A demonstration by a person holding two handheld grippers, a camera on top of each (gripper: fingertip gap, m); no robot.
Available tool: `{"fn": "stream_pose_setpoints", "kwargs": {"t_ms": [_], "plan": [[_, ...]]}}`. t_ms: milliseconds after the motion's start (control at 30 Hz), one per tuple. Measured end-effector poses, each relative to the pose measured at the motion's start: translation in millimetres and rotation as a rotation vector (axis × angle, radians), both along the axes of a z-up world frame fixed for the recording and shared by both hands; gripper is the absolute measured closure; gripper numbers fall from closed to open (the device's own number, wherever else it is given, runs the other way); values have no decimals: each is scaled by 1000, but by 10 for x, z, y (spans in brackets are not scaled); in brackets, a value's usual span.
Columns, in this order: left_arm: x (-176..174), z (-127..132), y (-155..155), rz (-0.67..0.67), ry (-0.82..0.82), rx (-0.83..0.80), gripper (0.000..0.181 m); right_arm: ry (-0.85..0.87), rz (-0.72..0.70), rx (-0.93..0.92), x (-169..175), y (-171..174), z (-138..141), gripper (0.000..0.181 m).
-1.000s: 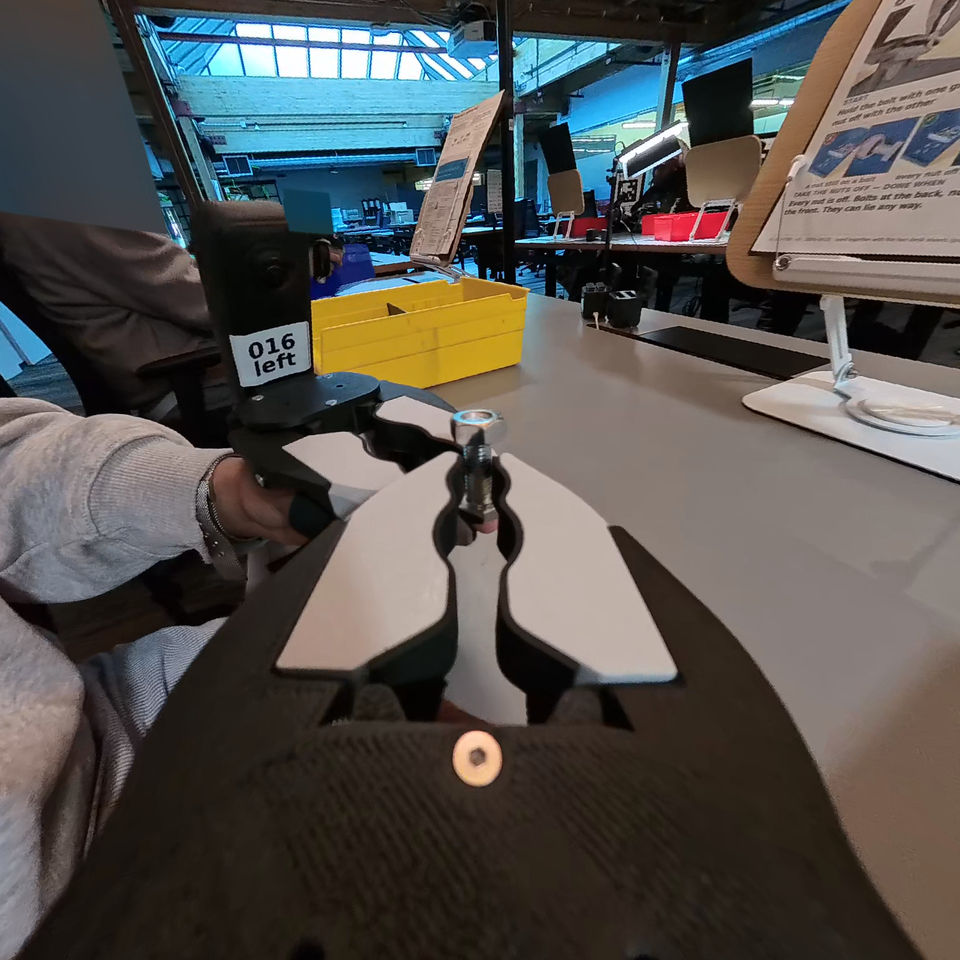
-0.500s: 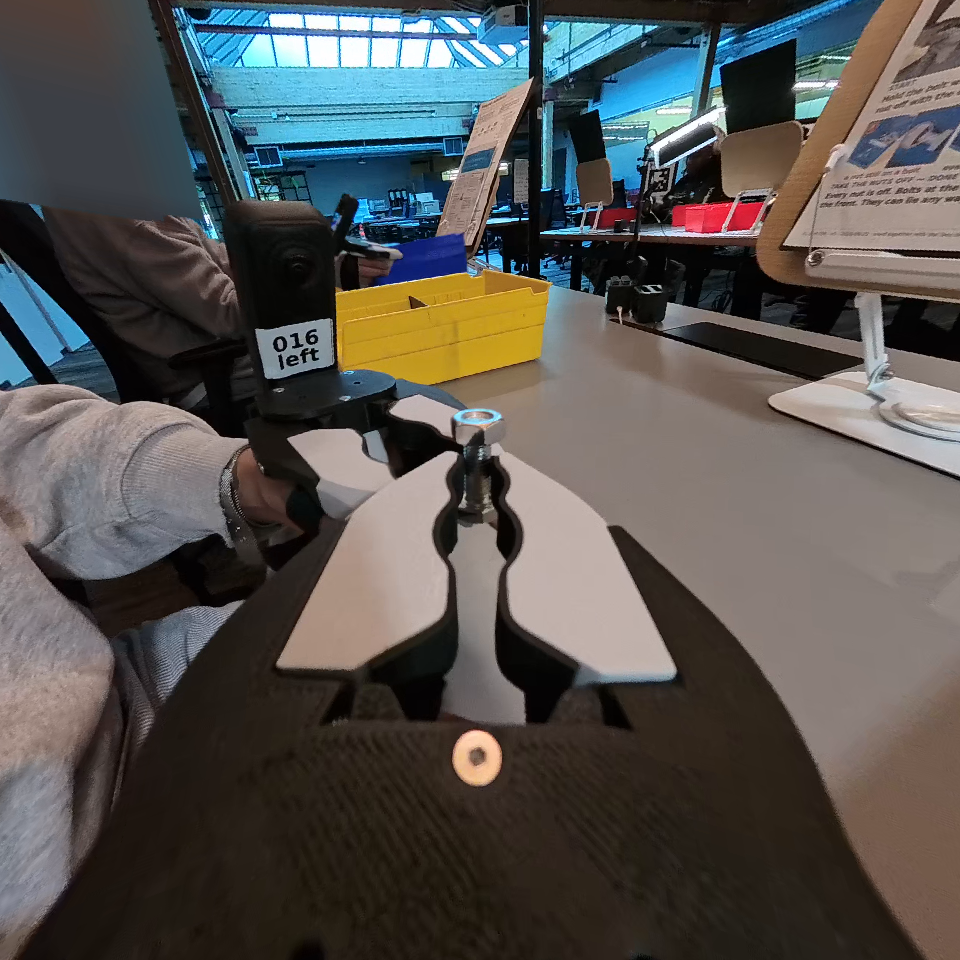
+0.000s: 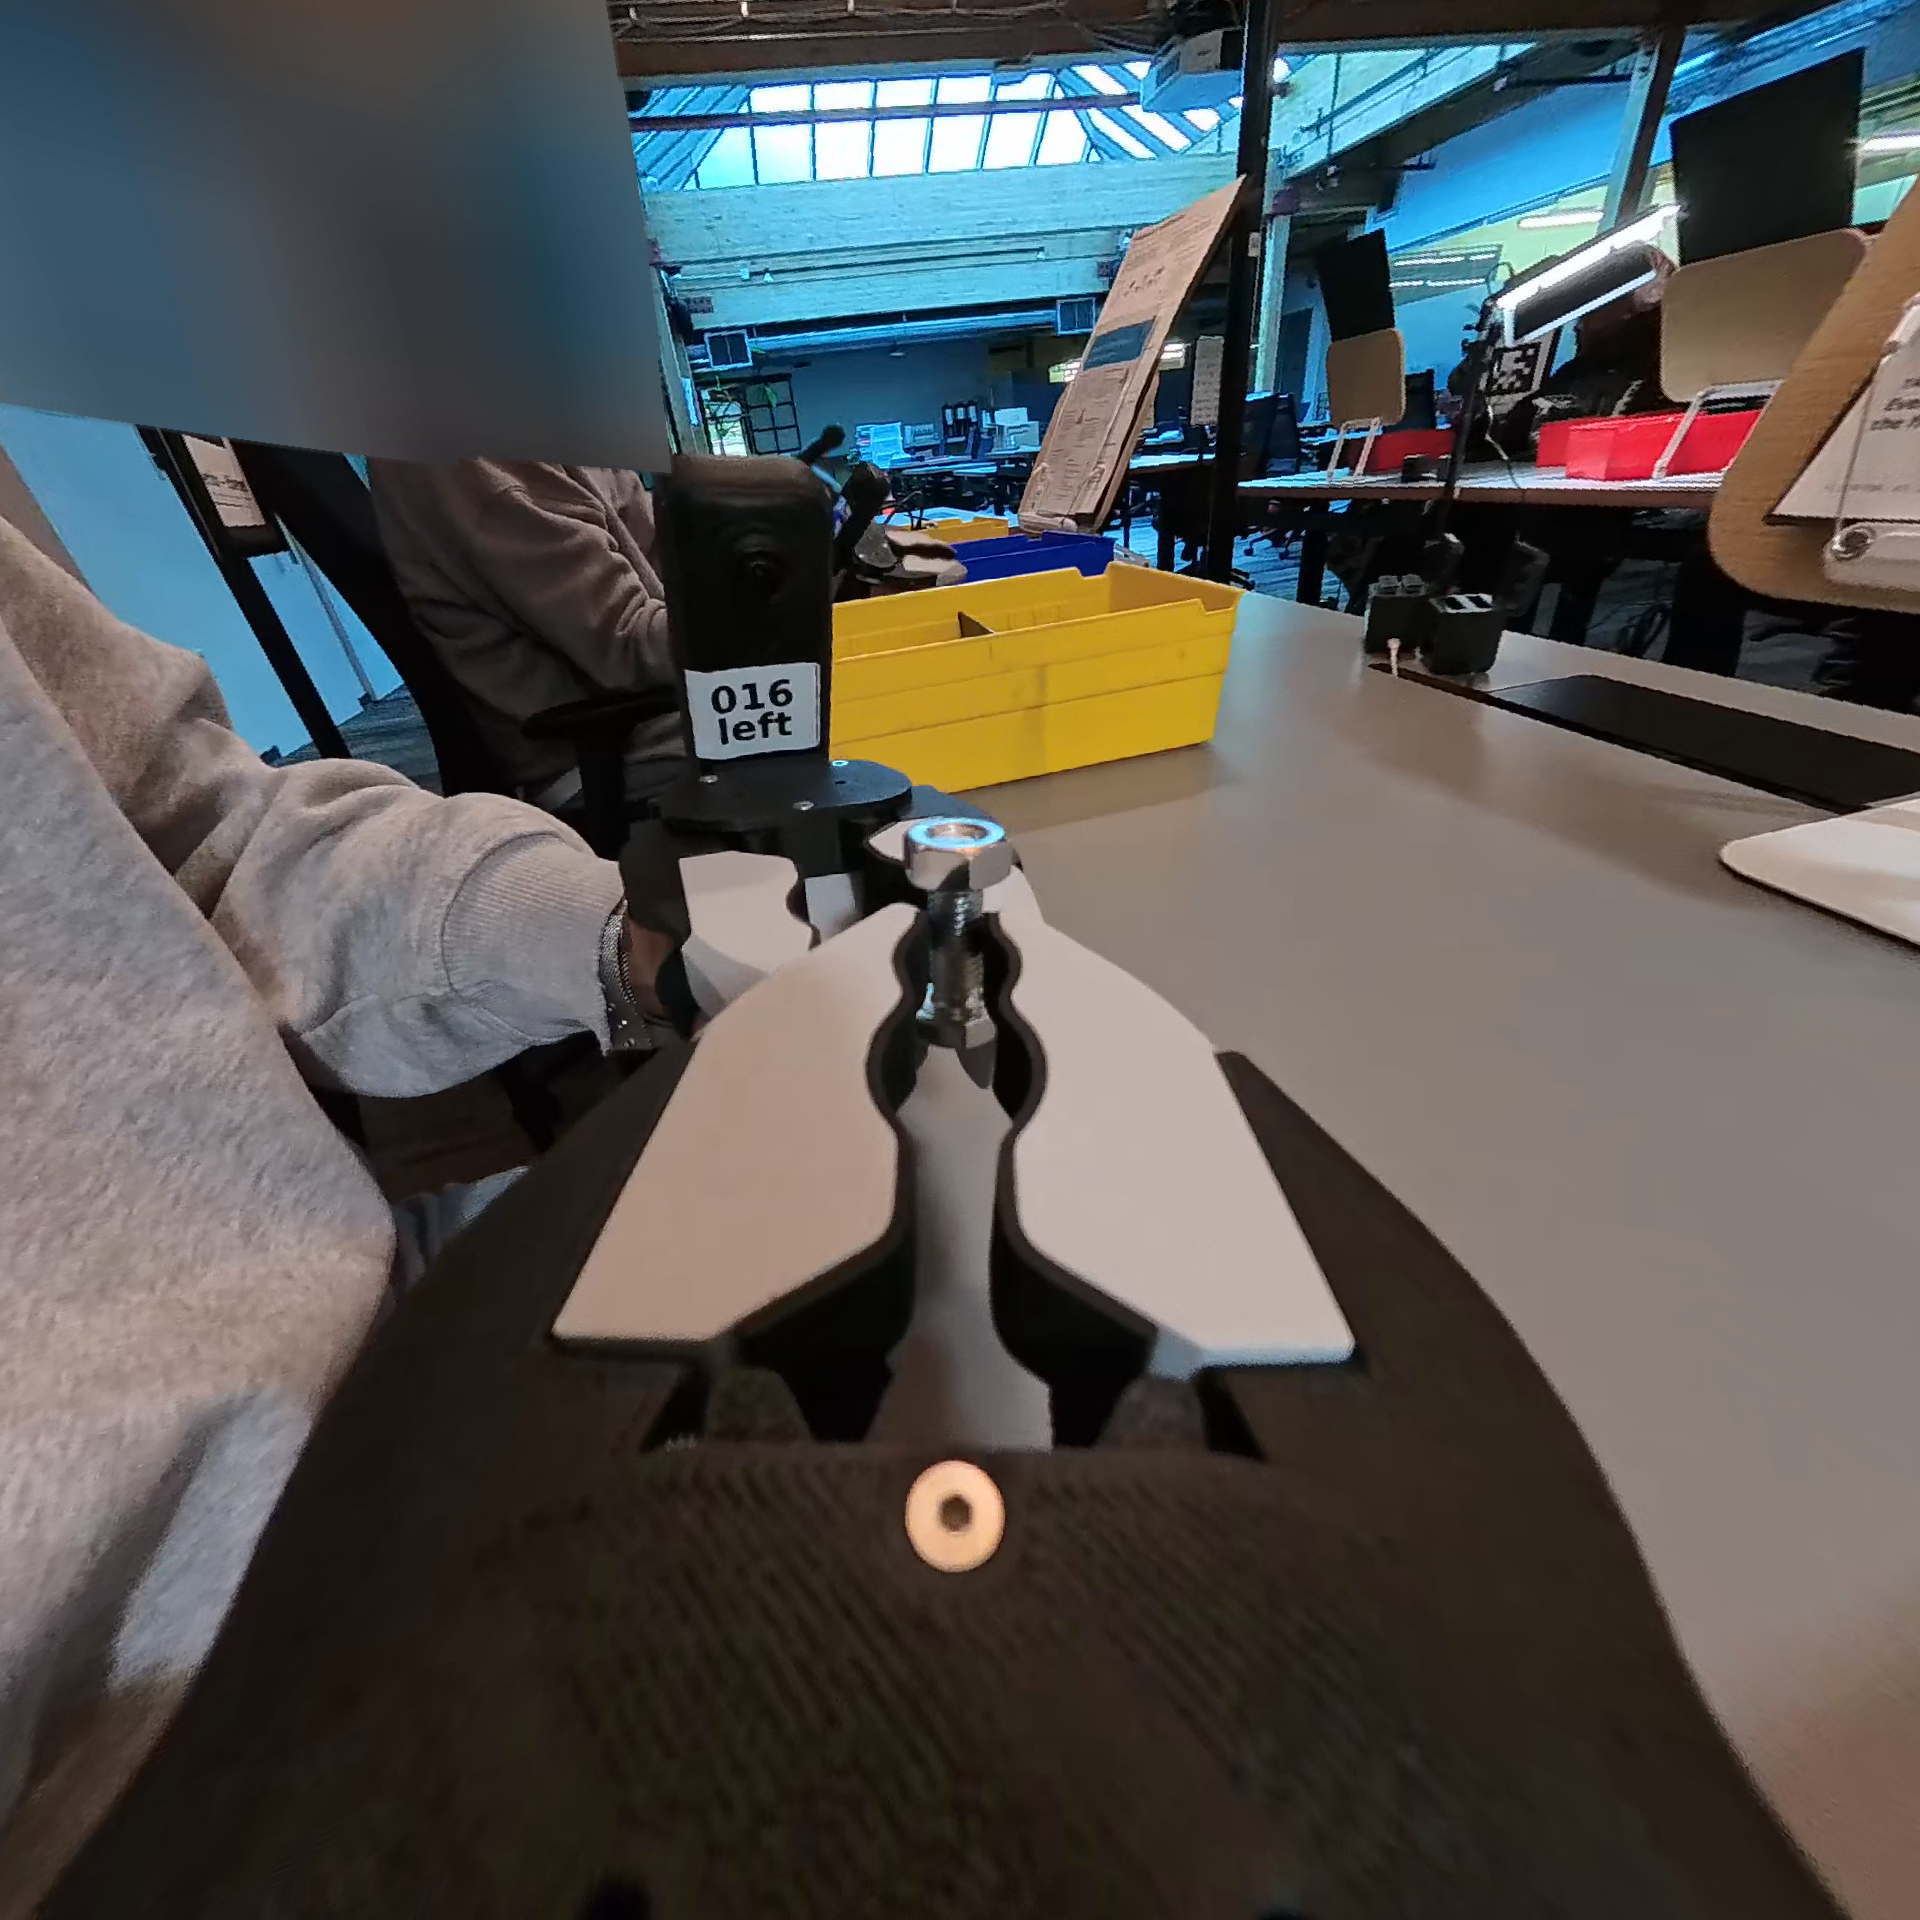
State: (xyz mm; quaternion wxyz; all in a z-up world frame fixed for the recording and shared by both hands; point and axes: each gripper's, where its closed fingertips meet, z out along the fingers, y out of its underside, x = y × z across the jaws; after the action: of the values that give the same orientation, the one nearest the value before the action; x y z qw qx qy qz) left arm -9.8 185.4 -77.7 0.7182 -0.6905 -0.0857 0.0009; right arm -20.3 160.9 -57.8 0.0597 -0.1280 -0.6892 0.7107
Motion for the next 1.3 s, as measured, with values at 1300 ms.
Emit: {"fn": "stream_pose_setpoints", "kwargs": {"t_ms": [1300], "plan": [[-141,-9,-63,77,1,0,162,16,-38,-114,-62,93,151,145]]}}
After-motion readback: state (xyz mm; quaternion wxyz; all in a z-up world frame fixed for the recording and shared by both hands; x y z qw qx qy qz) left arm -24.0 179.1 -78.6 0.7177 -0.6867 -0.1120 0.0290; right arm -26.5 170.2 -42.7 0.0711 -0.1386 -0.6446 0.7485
